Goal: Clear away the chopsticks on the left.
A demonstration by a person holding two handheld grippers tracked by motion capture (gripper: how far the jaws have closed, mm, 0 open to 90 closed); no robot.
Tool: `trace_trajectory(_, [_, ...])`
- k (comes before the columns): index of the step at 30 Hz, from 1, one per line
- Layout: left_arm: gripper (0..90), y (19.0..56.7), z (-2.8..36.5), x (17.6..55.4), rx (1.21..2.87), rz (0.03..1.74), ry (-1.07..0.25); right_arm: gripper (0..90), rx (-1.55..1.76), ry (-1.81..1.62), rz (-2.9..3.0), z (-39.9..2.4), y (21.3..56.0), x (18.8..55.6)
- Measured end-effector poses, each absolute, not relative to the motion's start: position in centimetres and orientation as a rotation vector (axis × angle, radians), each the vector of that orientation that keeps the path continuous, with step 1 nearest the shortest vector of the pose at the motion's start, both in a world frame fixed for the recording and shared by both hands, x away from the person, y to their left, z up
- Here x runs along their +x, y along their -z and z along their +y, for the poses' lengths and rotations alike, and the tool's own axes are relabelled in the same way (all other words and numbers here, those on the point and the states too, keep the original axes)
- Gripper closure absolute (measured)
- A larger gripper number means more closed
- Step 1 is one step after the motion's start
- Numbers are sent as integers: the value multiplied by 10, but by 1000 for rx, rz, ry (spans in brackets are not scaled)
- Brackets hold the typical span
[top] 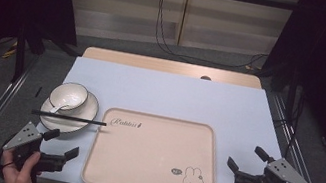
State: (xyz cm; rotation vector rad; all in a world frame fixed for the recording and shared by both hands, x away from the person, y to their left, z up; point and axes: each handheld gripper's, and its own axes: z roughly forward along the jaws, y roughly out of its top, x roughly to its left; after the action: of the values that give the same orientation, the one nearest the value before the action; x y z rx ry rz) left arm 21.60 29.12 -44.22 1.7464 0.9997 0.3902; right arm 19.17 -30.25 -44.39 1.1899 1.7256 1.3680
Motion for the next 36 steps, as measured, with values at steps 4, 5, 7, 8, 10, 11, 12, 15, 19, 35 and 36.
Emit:
trace_trajectory(4, [21,442,296,215,1729,1007,-394,0,1158,-1370,1757,-301,444,191])
trace_trajectory(5, [22,441,297,214,1727,1006,-395,0,1156,-1368,1761,-300,444,192])
trace_trajectory(7, [20,441,299,214,1726,1006,-391,0,1150,-1371,1787,-299,445,192])
trace_trajectory(8, [21,442,299,214,1739,989,-380,0,1152,-1366,1789,-299,445,193])
trace_trajectory(10, [25,441,299,214,1775,966,-367,0,1150,-1369,1786,-299,445,193])
trace_trajectory(11, [25,441,301,215,1791,953,-360,0,1145,-1370,1783,-299,445,193])
trace_trajectory(12, [26,440,302,216,1794,958,-373,0,1142,-1370,1783,-299,445,192])
trace_trajectory(15, [31,437,306,218,1744,977,-430,0,1134,-1359,1800,-297,445,193])
trace_trajectory(19, [47,434,313,223,1724,963,-456,0,1133,-1354,1806,-296,445,195])
trace_trajectory(35, [65,420,354,253,1876,914,-348,4,1127,-1379,1820,-293,445,196])
trace_trajectory(36, [67,420,356,255,1888,913,-360,4,1126,-1375,1821,-293,445,196])
